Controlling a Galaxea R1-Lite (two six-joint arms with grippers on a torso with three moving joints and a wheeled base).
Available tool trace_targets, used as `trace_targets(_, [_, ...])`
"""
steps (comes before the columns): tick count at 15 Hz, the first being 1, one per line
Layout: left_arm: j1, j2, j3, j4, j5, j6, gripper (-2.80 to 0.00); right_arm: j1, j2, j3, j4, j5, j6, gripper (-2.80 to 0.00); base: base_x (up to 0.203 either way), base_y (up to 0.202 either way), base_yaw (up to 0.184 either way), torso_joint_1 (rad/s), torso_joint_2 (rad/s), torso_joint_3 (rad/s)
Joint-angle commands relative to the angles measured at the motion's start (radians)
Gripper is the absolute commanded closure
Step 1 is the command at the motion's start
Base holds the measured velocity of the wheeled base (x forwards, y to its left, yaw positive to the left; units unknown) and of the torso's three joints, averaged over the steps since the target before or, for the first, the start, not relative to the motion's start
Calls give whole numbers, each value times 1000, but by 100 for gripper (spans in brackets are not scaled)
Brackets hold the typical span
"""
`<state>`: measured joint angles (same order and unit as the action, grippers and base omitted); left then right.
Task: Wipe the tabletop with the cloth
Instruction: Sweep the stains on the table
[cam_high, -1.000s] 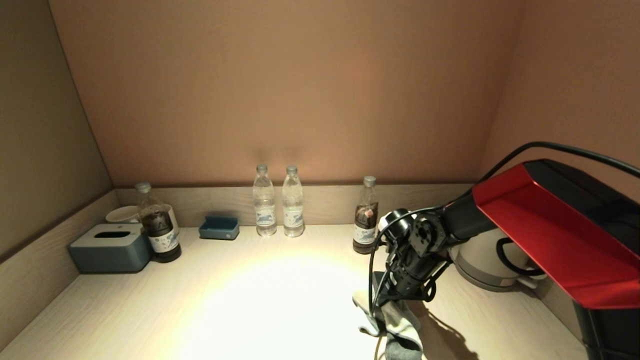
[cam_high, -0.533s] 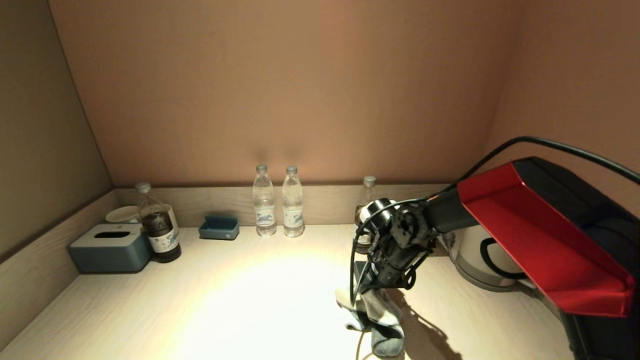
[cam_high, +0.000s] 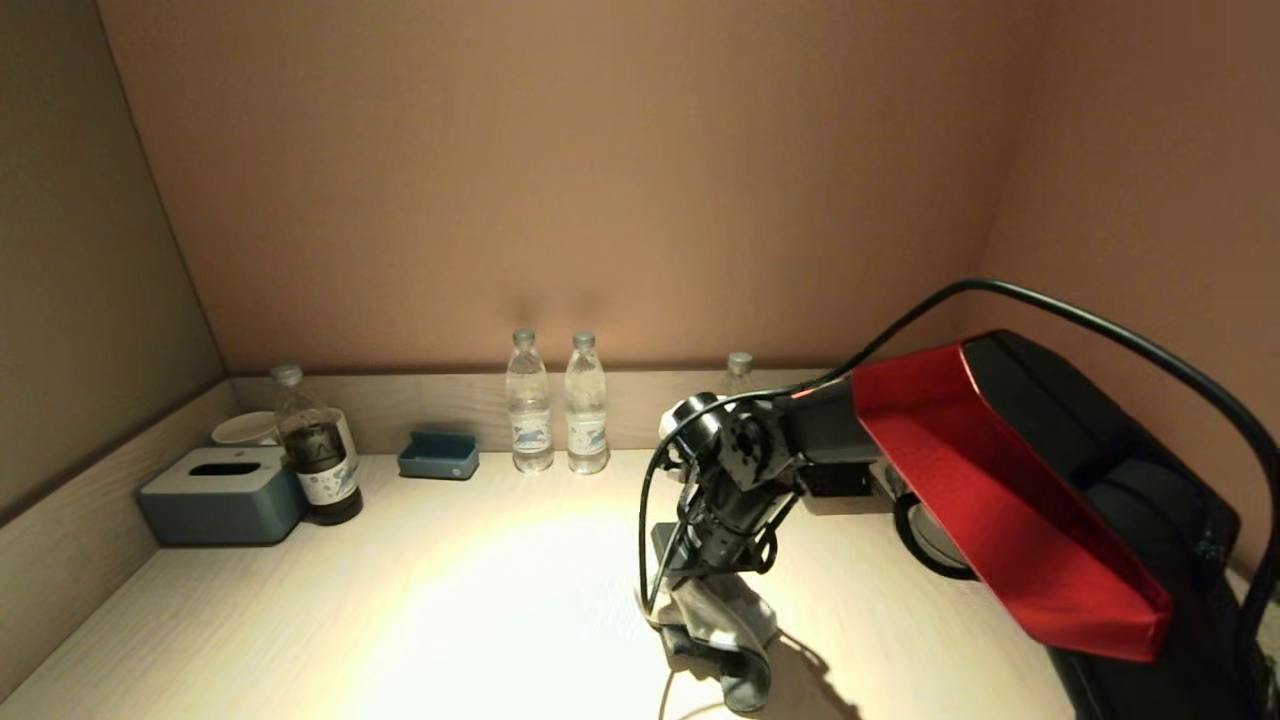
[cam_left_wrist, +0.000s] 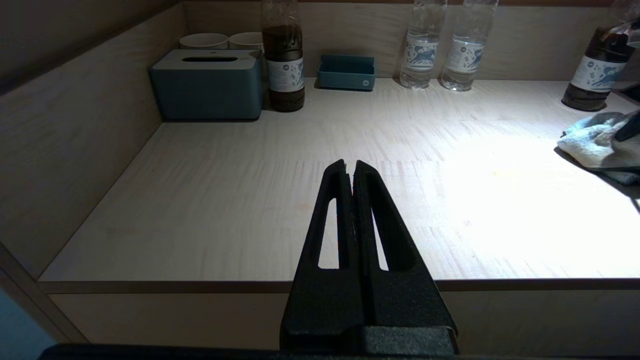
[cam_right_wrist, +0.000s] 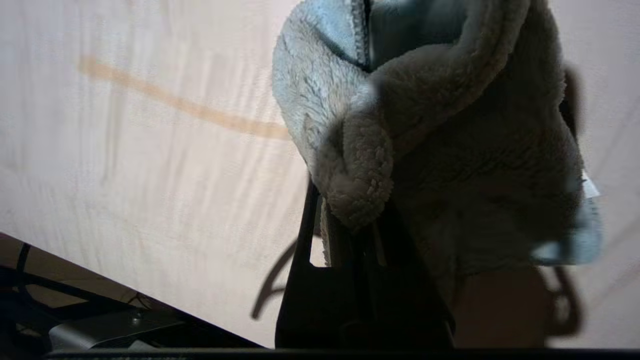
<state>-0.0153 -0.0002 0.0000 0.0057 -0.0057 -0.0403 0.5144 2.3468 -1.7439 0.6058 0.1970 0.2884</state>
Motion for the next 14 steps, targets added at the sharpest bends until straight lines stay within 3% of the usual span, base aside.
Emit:
trace_targets(1, [0, 0, 0, 0, 0, -1, 0, 51, 23, -45, 60, 2, 16, 0, 0, 0, 0, 0, 0, 0])
trace_targets(7, [1, 0, 0, 0, 0, -1, 0, 140, 37, -84, 67, 0, 36, 0, 0, 0, 0, 0, 0, 0])
trace_targets(10, [0, 0, 0, 0, 0, -1, 0, 207, 91, -187, 110, -5, 41, 0, 0, 0, 0, 0, 0, 0])
trace_targets(14, [0, 0, 0, 0, 0, -1, 0, 245, 94, -187, 98, -7, -5, 0, 0, 0, 0, 0, 0, 0])
